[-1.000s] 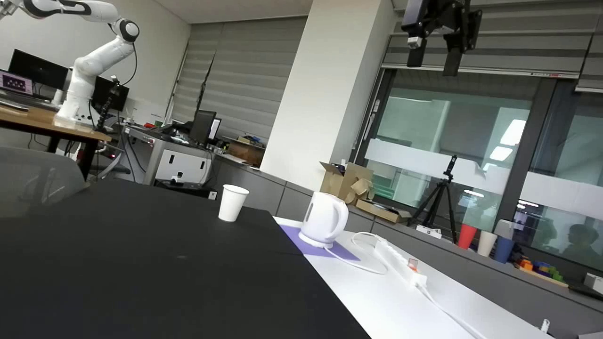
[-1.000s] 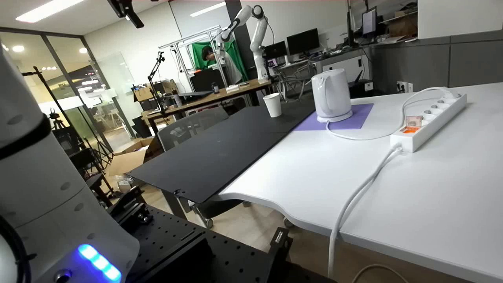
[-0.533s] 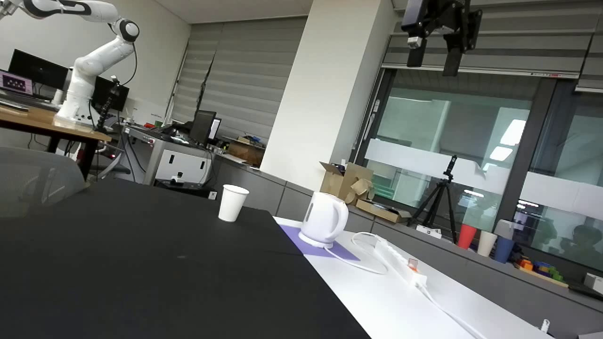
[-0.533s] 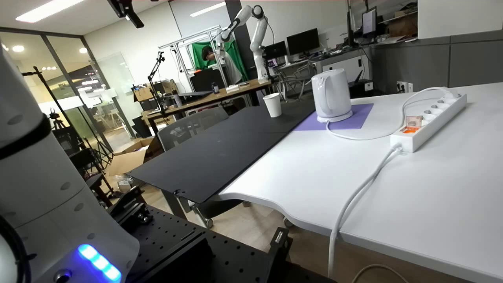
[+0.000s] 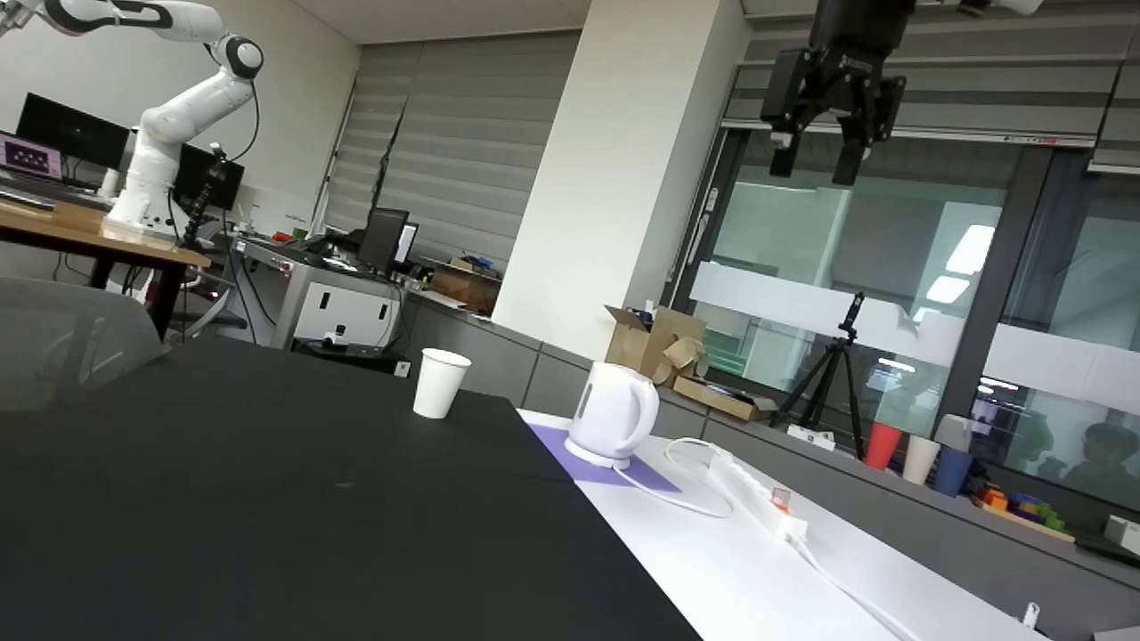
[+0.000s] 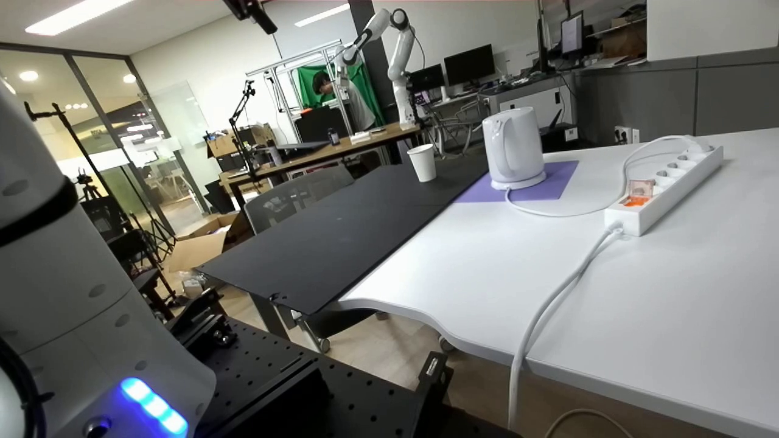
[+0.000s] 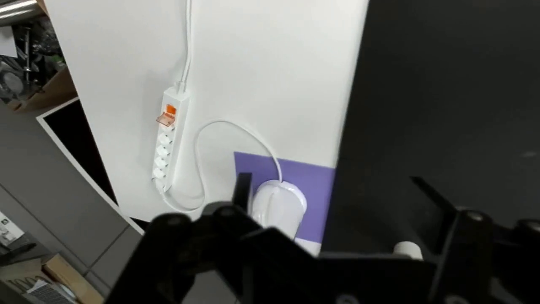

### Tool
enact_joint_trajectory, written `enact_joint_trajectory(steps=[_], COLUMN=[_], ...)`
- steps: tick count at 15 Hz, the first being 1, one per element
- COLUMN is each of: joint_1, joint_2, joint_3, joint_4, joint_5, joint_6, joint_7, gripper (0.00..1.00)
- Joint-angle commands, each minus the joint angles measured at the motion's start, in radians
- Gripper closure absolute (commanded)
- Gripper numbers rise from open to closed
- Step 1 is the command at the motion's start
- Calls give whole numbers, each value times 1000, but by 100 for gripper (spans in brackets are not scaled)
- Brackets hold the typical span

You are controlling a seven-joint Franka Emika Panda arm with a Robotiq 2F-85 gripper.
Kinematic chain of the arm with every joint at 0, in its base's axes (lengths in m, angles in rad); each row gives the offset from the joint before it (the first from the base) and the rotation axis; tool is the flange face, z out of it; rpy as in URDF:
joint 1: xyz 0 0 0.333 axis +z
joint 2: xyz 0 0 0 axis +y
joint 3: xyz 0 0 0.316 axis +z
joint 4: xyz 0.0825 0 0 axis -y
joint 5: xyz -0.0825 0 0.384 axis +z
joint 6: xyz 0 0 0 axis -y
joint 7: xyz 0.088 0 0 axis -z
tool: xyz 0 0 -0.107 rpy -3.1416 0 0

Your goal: Turn on the switch on the adapter

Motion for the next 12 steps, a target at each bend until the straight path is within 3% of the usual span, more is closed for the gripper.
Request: enact_joint_trajectory(steps=[1,6,9,10,12], joint_1=[-85,-214,-249,-248,-247], joint_2=[115,325,430,460,505], joint_3=[-85,-159,-198,-218,-249], joint_4=[-18,33,89,116,168], joint_5=[-72,-152,-166,-151,-145], joint_6=[169,356,401,402,392], joint_7=[38,72,75,54,37], gripper=[40,76,95,100,100])
